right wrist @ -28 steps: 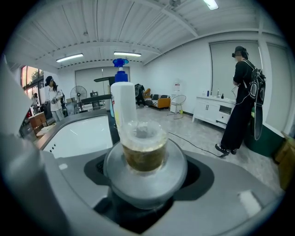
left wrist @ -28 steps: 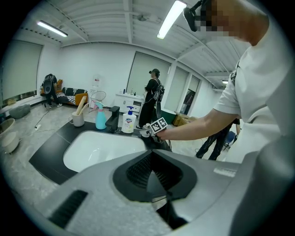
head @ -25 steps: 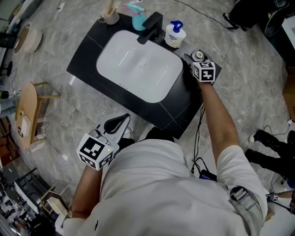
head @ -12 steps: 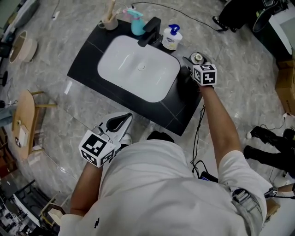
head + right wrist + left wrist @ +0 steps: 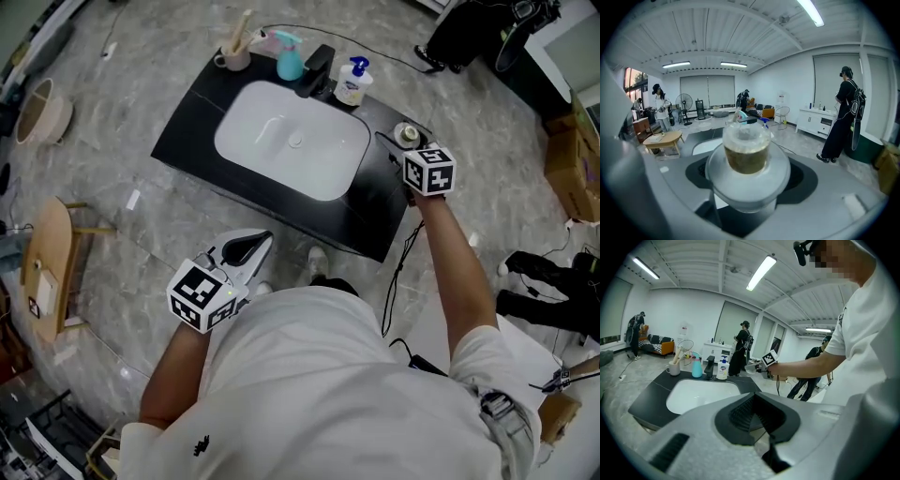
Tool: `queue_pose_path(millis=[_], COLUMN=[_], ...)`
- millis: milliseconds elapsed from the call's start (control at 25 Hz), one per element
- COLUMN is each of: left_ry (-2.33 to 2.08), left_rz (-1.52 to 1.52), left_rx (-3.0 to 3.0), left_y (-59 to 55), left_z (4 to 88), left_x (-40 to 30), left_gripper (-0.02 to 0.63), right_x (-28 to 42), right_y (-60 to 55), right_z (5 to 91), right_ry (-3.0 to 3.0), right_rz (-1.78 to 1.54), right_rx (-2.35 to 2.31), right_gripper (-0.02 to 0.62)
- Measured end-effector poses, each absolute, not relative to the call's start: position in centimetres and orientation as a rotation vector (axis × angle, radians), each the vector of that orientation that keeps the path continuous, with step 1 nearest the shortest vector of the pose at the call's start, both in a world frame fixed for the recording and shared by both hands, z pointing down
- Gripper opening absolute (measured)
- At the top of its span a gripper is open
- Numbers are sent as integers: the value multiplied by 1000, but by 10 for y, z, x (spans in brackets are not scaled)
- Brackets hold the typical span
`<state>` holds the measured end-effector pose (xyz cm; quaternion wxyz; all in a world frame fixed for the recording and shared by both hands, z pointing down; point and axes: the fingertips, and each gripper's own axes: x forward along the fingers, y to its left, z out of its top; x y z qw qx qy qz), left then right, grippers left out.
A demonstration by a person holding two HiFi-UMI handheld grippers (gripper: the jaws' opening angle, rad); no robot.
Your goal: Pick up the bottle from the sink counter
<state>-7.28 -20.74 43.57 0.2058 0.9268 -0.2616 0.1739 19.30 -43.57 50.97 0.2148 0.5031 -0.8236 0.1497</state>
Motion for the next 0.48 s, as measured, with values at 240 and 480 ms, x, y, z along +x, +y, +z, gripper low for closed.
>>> queue_pose_path(millis=[240, 480], left_ry=[-681, -618], left_rz=[461, 444], left_rx=[2613, 2643], left_y=[-175, -137], left_z=[431, 428], left_x=[-103, -129], left_gripper=[6, 6], right_x=[157, 120], right_y=[-371, -300], right_z=[463, 431], right_ry=[-2330, -2343], right_rz=[385, 368], right_rx=[1396, 1378], right_gripper=[356, 356])
